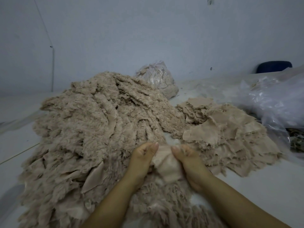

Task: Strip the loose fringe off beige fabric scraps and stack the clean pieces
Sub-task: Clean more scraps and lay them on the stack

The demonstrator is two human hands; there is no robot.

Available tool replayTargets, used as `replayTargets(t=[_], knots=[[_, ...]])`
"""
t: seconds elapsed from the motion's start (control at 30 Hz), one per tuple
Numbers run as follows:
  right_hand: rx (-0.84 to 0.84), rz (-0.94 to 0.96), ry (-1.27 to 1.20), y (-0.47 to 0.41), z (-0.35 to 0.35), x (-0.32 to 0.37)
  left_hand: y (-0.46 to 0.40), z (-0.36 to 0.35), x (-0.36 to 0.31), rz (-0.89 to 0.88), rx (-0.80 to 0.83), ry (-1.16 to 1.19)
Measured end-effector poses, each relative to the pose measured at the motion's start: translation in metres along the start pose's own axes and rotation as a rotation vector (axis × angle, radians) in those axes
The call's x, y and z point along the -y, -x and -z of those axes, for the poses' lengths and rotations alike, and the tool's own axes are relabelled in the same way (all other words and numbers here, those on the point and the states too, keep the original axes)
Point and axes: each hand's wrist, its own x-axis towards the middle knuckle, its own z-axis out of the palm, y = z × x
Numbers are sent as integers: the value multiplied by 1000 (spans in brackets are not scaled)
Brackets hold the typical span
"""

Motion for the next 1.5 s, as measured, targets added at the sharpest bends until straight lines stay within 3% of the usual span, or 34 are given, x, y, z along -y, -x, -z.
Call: replayTargets(t=[0.07,0.17,0.23,0.33,0.37,0.43,0.53,0.63,0.7,0.77,0.83,1.0,1.2,1.3,1.43,1.5], knots=[[-136,73,0,-4,3,4,-4,5,1,18,-92,-17],[-328,278,292,-12,16,26,-10,16,1,11,-145,-75],[-435,403,434,-23,32,51,-10,20,-4,-6,-93,-116],[-523,359,998,-31,46,71,-2,30,-15,-35,102,-339],[-493,401,1079,-27,43,63,2,36,-20,-59,190,-454],[-299,525,1057,-8,26,38,12,54,-28,-134,357,-736],[258,537,1055,21,-1,-2,29,81,-42,-325,478,-1106],[710,517,1190,29,-11,-12,49,103,-58,-580,533,-1351],[890,487,1187,37,-7,-11,60,116,-64,-684,554,-1472],[956,481,1112,51,2,-12,65,129,-61,-746,562,-1609],[891,514,996,64,8,-12,63,141,-47,-769,519,-1682],[501,567,1014,50,-8,-1,48,118,-17,-569,370,-1394],[392,344,1168,25,-55,-16,22,81,-4,-325,111,-943],[218,337,944,19,-57,-14,23,84,-13,-291,152,-885],[4,250,642,12,-36,4,20,97,-30,-155,437,-1219],[-30,180,538,12,-28,10,19,91,-41,-173,447,-1168]])
